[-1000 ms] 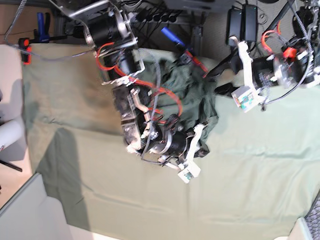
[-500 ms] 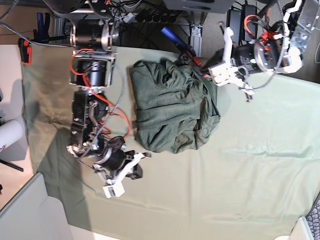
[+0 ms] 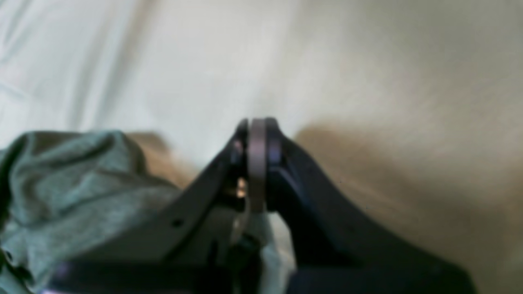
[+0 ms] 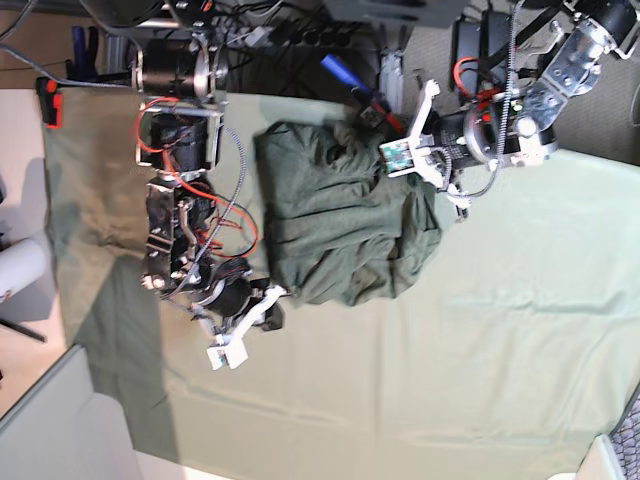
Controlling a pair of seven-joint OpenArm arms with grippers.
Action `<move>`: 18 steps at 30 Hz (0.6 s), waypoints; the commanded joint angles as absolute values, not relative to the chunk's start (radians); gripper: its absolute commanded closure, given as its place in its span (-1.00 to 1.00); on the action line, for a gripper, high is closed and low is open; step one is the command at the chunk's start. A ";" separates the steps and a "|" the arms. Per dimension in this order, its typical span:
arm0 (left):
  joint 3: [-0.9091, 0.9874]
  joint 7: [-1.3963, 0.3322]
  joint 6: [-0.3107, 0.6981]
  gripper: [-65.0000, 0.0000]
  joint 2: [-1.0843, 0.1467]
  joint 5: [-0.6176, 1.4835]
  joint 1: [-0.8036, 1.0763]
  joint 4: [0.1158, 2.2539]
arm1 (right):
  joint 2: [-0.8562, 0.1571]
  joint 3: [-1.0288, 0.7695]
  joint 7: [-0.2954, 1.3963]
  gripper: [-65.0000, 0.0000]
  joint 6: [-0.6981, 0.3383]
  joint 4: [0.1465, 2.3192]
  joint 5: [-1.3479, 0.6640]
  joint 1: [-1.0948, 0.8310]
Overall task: Fold the T-shirt properly
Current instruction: 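Grasp the bundled shirt with both grippers and tuck its edges under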
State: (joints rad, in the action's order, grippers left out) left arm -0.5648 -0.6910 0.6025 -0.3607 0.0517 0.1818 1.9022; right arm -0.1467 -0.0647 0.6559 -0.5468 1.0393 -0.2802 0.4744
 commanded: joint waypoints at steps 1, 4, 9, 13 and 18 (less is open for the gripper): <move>-0.566 -0.687 0.602 1.00 -0.363 0.059 0.183 1.906 | -0.147 -0.053 0.633 1.00 -0.547 1.044 -0.295 0.506; -0.566 -0.677 0.603 1.00 -0.363 0.059 0.183 1.886 | -0.147 0.001 0.636 1.00 -0.548 1.021 -0.295 0.503; -0.565 -0.673 0.603 1.00 -0.364 0.057 0.163 1.836 | -0.148 0.083 0.676 1.00 -0.548 1.022 -0.296 0.503; -0.542 -0.669 0.602 1.00 -0.369 0.055 0.087 1.740 | -0.151 0.091 0.717 1.00 -0.548 1.022 -0.323 0.503; -0.516 -0.652 0.598 1.00 -0.369 0.079 -0.023 1.620 | -0.152 0.091 0.756 1.00 -0.550 1.022 -0.368 0.503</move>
State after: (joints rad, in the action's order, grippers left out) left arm -0.5282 -0.6003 0.6403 -0.3557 0.1486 -0.0093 1.6218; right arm -0.1493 0.0914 0.7483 -0.5465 1.0084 -0.3599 0.4782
